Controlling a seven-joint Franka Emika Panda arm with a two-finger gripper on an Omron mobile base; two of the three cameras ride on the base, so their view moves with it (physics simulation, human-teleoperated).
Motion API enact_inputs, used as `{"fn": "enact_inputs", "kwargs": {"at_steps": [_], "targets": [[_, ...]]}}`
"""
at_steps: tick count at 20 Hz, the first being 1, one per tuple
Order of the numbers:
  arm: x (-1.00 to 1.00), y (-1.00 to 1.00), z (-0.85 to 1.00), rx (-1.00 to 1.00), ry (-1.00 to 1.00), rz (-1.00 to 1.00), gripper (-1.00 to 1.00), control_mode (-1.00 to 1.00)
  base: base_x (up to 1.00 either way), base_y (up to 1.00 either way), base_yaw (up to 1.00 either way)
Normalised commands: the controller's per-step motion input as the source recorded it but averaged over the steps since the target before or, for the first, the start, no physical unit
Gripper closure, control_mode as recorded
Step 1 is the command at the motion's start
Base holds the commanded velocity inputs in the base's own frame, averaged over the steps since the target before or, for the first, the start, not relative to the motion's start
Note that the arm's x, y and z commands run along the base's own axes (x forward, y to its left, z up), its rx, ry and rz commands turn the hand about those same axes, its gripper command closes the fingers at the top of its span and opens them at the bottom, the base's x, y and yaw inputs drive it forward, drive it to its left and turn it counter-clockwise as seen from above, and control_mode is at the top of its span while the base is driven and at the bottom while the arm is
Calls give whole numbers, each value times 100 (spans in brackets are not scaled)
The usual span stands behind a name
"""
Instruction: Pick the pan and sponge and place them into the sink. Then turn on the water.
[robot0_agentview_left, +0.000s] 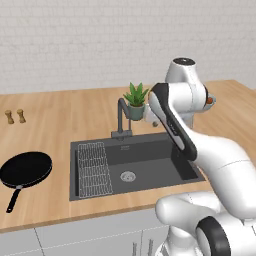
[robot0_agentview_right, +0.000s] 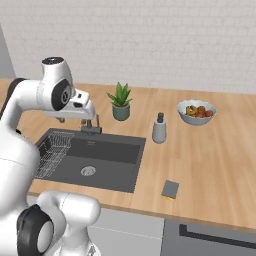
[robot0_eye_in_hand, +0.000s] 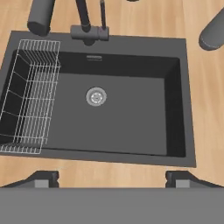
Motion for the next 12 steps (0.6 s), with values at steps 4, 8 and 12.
{"fn": "enact_inputs", "kwargs": {"at_steps": [4,8,12], "targets": [[-42,68,-19,-2,-11,-1,-100,-100,0,0,0],[-32,70,-37,3,7,-1,-100,-100,0,0,0],[-15,91,-29,5,16,-2,-100,-100,0,0,0]]}}
